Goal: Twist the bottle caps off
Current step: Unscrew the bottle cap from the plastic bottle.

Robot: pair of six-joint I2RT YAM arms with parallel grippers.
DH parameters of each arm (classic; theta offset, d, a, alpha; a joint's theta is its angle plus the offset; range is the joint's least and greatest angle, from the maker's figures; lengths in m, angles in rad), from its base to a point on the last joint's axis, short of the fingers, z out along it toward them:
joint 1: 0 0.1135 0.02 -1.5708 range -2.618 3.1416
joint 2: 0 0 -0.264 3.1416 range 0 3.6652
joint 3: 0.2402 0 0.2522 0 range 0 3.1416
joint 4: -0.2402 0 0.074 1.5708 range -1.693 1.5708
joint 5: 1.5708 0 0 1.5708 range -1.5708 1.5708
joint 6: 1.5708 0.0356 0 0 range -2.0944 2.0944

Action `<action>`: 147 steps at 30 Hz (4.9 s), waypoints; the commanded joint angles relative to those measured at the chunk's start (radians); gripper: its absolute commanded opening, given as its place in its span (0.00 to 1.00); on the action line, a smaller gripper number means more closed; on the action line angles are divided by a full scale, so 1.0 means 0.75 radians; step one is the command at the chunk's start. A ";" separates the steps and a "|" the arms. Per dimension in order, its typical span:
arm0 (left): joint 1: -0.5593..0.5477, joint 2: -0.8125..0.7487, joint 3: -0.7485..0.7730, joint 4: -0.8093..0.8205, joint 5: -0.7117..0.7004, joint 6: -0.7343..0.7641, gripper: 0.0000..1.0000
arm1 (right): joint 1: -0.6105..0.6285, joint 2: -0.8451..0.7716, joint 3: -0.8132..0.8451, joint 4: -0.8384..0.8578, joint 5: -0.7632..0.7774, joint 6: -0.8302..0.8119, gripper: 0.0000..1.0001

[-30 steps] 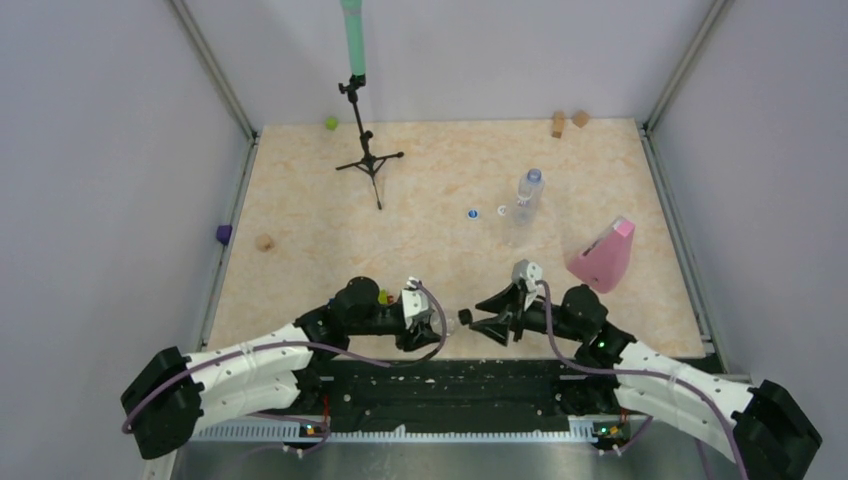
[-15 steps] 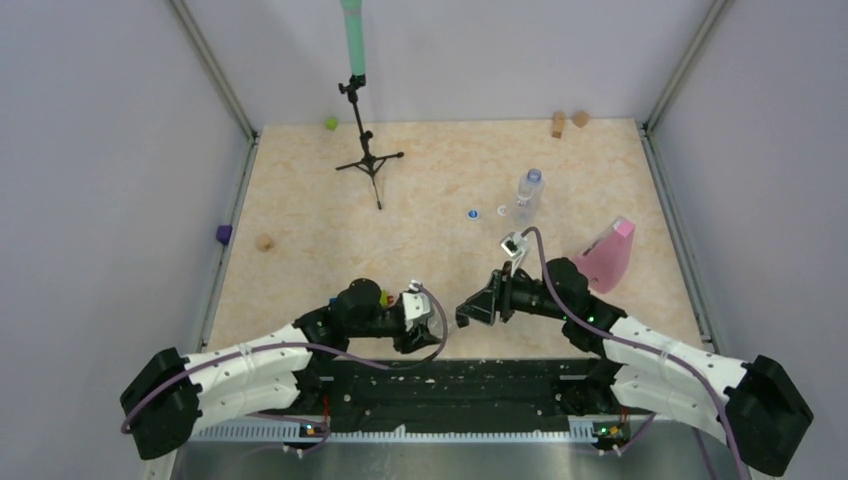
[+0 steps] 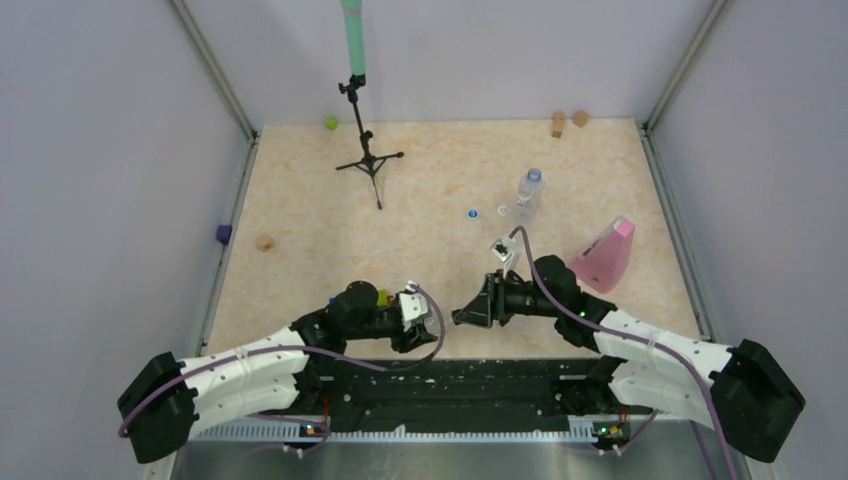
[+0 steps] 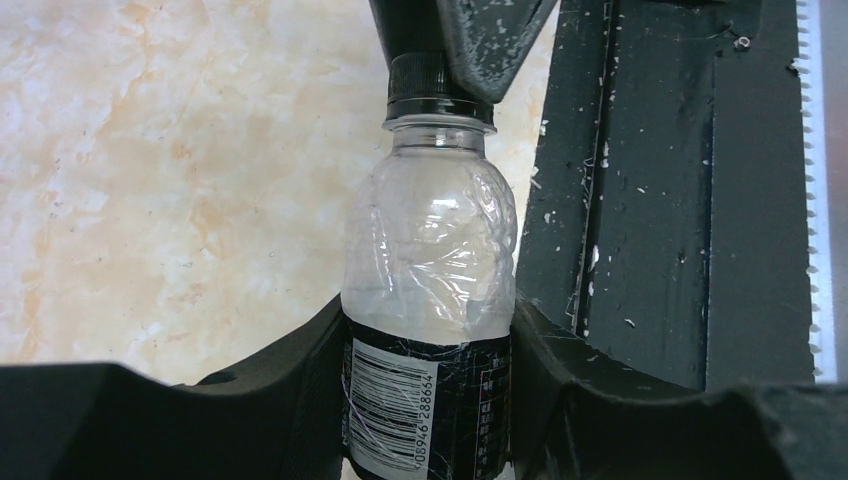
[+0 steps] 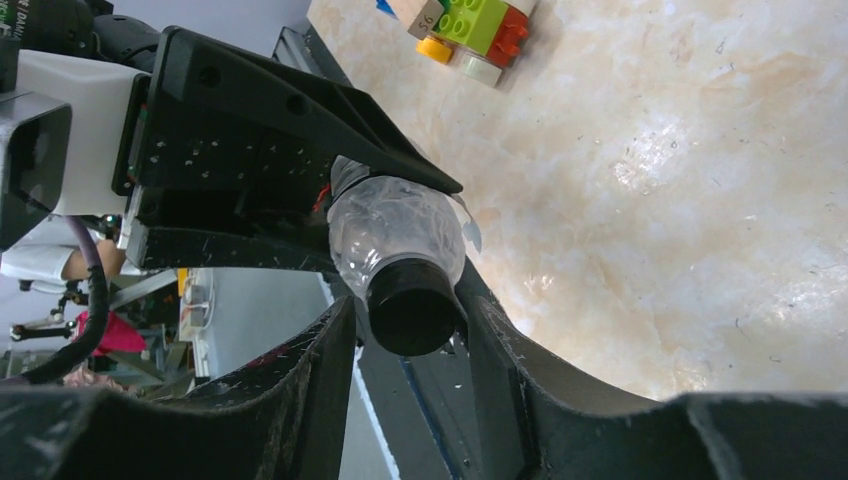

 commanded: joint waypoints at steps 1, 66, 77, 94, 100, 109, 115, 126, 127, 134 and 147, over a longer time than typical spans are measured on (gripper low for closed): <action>-0.001 0.017 -0.001 0.067 -0.015 0.012 0.00 | -0.004 0.005 0.066 0.040 -0.060 0.016 0.44; -0.001 0.006 -0.028 0.210 0.276 0.015 0.00 | 0.120 -0.143 0.176 -0.243 0.207 -0.226 0.68; -0.001 -0.039 -0.042 0.201 0.240 0.005 0.00 | 0.117 -0.085 0.118 -0.158 0.054 -0.057 0.60; -0.001 -0.047 -0.039 0.182 0.225 -0.004 0.00 | 0.081 -0.155 0.093 -0.224 -0.050 -0.100 0.45; -0.001 -0.050 -0.035 0.171 0.219 0.005 0.00 | 0.080 -0.169 0.104 -0.281 -0.034 -0.123 0.54; -0.001 -0.039 -0.021 0.162 0.219 0.006 0.00 | 0.081 -0.178 0.095 -0.254 -0.042 -0.126 0.34; -0.001 -0.031 -0.012 0.163 0.219 0.004 0.00 | 0.080 -0.169 0.094 -0.262 -0.056 -0.140 0.47; -0.001 -0.002 -0.006 0.188 0.225 0.000 0.00 | 0.080 -0.140 0.090 -0.261 -0.063 -0.149 0.42; -0.001 0.001 -0.004 0.188 0.225 0.000 0.00 | 0.081 -0.137 0.090 -0.259 -0.062 -0.151 0.41; -0.002 -0.003 -0.015 0.213 0.220 -0.004 0.00 | 0.080 -0.111 0.087 -0.245 -0.071 -0.155 0.42; -0.001 -0.007 -0.025 0.242 0.222 -0.044 0.00 | 0.081 -0.132 0.051 -0.159 -0.128 -0.233 0.00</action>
